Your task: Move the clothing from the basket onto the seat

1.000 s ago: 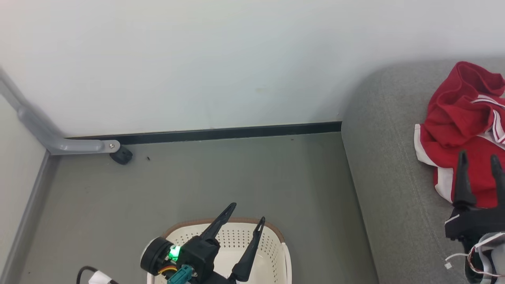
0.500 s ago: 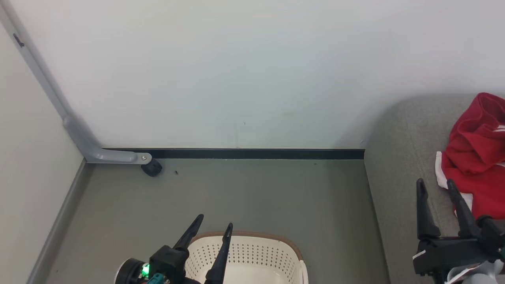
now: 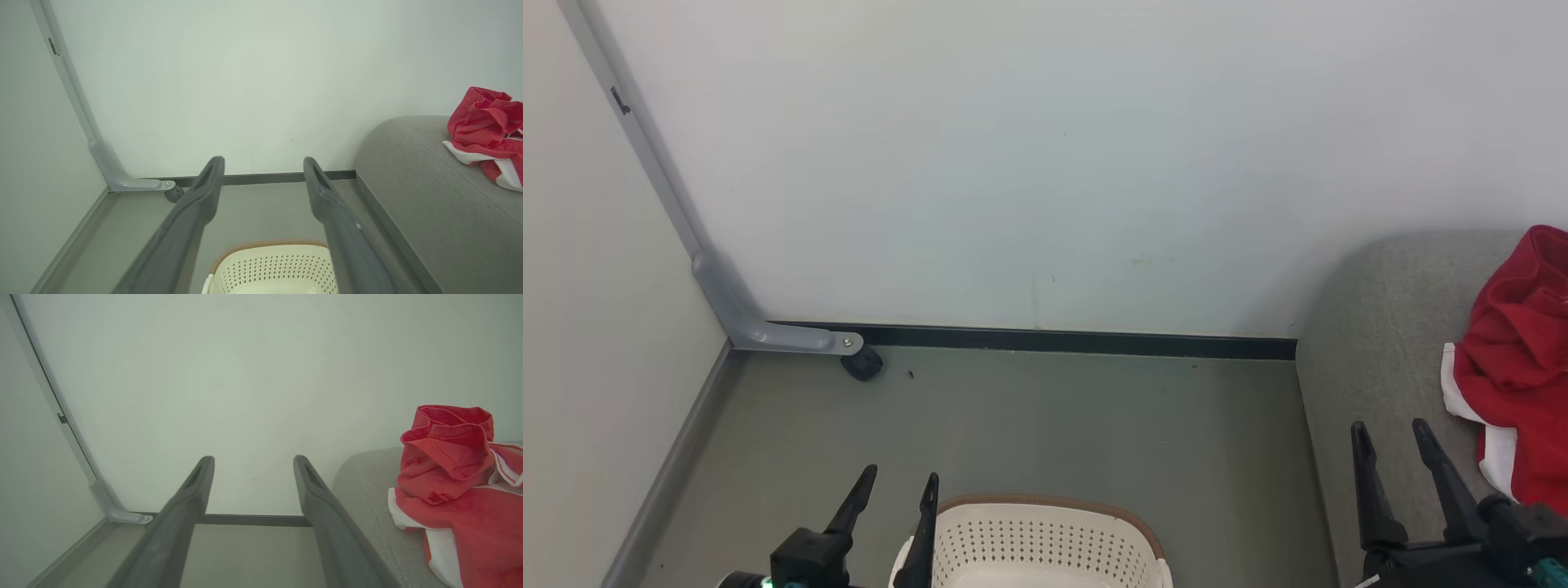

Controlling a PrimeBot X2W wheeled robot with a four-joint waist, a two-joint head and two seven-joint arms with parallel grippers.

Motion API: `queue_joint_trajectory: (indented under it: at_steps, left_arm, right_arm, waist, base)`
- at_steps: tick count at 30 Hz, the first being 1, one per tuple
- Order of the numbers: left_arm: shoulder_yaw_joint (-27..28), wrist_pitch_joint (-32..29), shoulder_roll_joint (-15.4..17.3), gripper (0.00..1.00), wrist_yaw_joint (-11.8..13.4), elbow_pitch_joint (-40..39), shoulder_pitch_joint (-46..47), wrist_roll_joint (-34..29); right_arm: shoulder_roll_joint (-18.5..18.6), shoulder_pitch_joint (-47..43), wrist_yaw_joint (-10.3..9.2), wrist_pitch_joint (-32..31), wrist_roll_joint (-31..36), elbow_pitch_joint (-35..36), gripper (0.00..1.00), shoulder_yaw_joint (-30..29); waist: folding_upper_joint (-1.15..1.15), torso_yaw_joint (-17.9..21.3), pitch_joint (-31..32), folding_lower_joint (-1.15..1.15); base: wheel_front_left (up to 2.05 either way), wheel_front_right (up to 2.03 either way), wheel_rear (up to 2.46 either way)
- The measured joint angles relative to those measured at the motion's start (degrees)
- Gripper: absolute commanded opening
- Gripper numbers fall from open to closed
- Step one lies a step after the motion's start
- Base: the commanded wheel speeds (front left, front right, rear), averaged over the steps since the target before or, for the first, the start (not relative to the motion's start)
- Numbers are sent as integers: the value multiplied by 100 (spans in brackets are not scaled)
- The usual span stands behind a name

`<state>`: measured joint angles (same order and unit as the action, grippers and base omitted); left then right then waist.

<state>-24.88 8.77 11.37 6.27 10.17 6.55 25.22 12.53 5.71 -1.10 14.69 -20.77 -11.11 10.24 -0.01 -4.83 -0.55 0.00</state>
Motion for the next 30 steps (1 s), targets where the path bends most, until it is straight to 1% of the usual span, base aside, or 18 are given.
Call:
queue_joint_trajectory:
  at_steps: [4,7,14,18,19,30]
  left_arm:
    - [105,24,0,100,34,59,-24,21]
    - [141,26,-13,100,35,74,-53,21]
    - [245,49,-42,100,37,148,-129,21]
    - [282,91,-70,100,73,169,-145,20]
    - [291,91,-77,100,78,176,-146,20]
    - [372,92,-165,100,79,248,-223,1]
  right_arm:
    - [-2,-163,-54,0,22,53,100,16]
    - [0,-354,-145,0,22,137,100,-18]
    - [29,-663,-198,-2,22,222,100,-67]
    - [45,-719,-204,-48,40,330,100,-78]
    - [48,-743,-232,-49,64,346,100,-80]
    - [119,-783,-298,-158,156,539,100,-104]
  waist:
    - [1,16,22,0]
    - [1,36,41,0]
    - [1,91,58,0]
    - [1,128,52,0]
    - [1,135,49,0]
    - [1,174,6,0]
  base:
    - [0,0,0]
    - [0,0,0]
    - [0,0,0]
    - [0,0,0]
    - [0,0,0]
    - [0,0,0]
